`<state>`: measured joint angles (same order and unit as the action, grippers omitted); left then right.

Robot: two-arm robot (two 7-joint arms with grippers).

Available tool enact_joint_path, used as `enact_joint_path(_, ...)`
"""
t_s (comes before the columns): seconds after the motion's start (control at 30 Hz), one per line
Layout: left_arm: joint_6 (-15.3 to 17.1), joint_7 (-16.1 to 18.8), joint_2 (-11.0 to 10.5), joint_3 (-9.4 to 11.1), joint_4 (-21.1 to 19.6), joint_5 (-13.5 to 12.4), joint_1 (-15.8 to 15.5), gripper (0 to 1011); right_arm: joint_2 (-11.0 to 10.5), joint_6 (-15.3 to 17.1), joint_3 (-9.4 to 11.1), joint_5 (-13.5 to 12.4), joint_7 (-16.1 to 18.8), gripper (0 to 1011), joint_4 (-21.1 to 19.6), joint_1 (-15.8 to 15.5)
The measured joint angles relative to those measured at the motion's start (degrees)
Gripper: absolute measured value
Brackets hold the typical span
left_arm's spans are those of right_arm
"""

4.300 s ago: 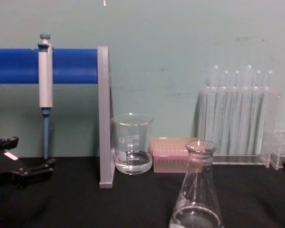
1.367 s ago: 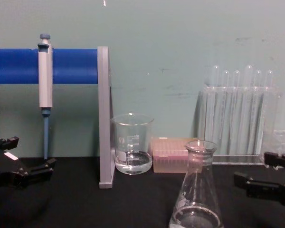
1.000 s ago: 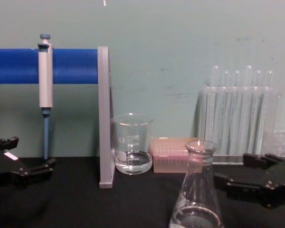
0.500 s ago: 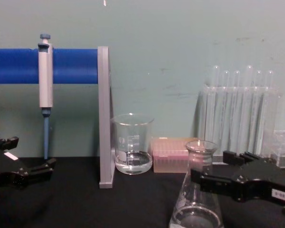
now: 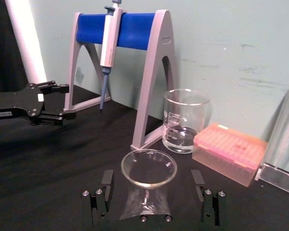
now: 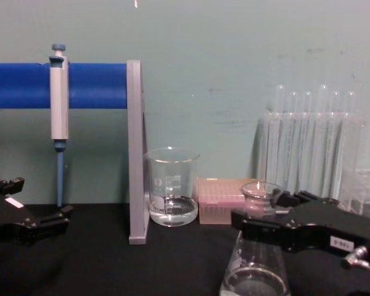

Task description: Grasp the erlenmeyer flask with one hand, shake it three times, then place it back.

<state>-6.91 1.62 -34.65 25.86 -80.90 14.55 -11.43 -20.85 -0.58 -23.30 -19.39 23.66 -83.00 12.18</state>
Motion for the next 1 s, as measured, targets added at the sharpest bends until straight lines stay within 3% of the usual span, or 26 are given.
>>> enact_joint_path(0.53,0.00,0.00,0.00,0.00,0.00,0.00,0.00,1001,1.69,0.07,-0.44,0.84,0.52,1000,1.81,1.08)
enact_joint_path(1.0,0.00,0.00,0.00,0.00,0.00,0.00,0.00,1001,1.77,0.30,-0.44,1.32,0.11,1000,1.93,1.17)
